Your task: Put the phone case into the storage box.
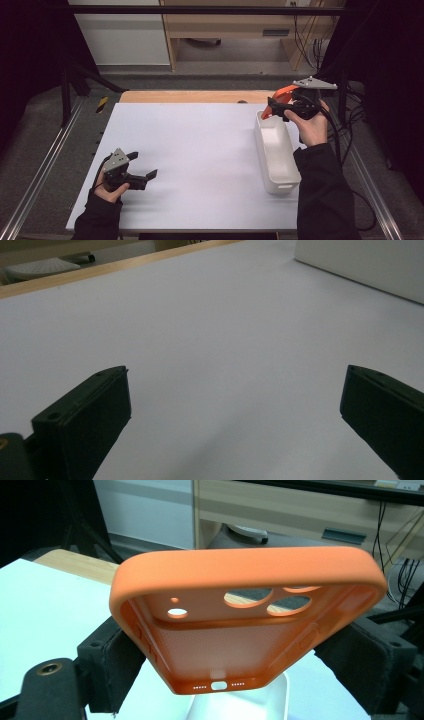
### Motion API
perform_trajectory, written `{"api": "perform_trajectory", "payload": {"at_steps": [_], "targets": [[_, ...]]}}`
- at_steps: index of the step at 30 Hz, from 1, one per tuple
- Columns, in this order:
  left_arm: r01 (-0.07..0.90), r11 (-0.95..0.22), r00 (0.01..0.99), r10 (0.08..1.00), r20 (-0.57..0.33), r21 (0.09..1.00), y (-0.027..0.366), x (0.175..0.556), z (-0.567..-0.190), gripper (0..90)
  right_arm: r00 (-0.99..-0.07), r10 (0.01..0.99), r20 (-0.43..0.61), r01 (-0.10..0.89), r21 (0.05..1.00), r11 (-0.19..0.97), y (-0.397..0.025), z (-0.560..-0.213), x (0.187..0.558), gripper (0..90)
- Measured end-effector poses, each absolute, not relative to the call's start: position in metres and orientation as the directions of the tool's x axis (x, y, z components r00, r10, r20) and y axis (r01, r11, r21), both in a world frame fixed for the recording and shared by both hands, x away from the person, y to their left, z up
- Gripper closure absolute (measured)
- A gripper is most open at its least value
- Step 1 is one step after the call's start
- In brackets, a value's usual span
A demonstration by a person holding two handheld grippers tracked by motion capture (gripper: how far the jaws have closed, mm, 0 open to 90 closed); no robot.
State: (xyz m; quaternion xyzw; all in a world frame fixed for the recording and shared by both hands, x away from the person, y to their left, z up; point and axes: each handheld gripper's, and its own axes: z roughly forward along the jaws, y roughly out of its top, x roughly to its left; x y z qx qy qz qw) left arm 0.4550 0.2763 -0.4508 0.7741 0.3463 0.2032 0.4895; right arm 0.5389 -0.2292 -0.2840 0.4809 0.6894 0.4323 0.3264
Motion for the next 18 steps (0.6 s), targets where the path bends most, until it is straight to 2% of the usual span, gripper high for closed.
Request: {"api": "perform_trajectory", "payload": {"at_steps": [18], "targets": [[0.334, -0.293, 0.686, 0.727, -0.018, 0.896, 0.274, 0.455, -0.452, 0.0, -0.228, 0.973, -0.016, 0.438, 0.891, 0.117, -0.226, -0.293, 0.559, 15.3]]}}
